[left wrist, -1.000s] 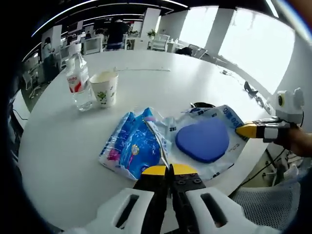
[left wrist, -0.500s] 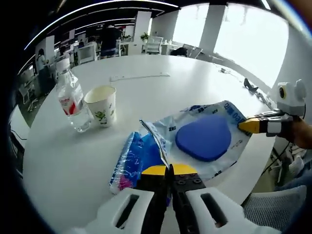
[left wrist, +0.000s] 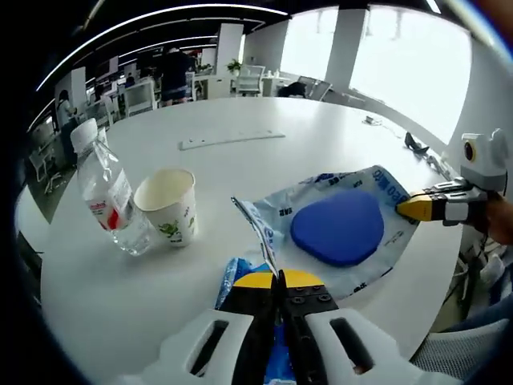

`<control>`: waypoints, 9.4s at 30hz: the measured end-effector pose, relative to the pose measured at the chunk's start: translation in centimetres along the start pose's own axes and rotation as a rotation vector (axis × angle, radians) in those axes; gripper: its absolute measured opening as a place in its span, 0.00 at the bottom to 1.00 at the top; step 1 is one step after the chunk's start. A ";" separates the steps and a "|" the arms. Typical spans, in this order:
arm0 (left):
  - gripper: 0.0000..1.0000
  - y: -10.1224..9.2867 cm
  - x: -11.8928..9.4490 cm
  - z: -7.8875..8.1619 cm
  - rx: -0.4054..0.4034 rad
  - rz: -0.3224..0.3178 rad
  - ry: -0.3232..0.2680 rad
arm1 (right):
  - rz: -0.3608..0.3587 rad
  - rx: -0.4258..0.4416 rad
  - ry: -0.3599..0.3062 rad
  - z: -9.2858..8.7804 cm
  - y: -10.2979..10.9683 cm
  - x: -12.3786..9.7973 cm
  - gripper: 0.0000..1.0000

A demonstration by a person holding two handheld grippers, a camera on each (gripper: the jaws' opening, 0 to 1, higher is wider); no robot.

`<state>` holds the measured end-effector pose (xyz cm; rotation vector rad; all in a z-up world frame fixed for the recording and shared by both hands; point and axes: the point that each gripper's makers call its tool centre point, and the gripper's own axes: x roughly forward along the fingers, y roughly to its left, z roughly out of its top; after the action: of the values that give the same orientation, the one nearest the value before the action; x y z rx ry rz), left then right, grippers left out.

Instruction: Arrange the tabletop items into an orderly group along one side of the table until the central work area is clear of visible clutter.

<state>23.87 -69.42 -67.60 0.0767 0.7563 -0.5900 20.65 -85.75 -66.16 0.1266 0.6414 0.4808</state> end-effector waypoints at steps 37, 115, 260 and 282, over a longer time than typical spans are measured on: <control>0.00 4.7 5.7 5.2 -0.004 0.109 -0.014 | -0.009 -0.004 -0.028 4.6 -3.6 6.4 0.00; 0.10 4.4 6.1 3.2 0.166 0.305 -0.005 | -0.069 0.046 0.060 2.2 -6.5 12.0 0.00; 0.03 0.1 -3.5 -8.3 -0.454 0.367 -0.015 | 0.466 -0.327 0.096 1.2 7.4 6.9 0.00; 0.02 -2.4 -0.1 -0.4 -0.183 0.242 -0.061 | 0.285 -0.186 -0.037 4.1 0.6 3.0 0.00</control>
<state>22.31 -71.26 -67.54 -0.0185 0.7259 -0.2910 25.01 -83.70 -64.37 0.0503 0.5411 0.8084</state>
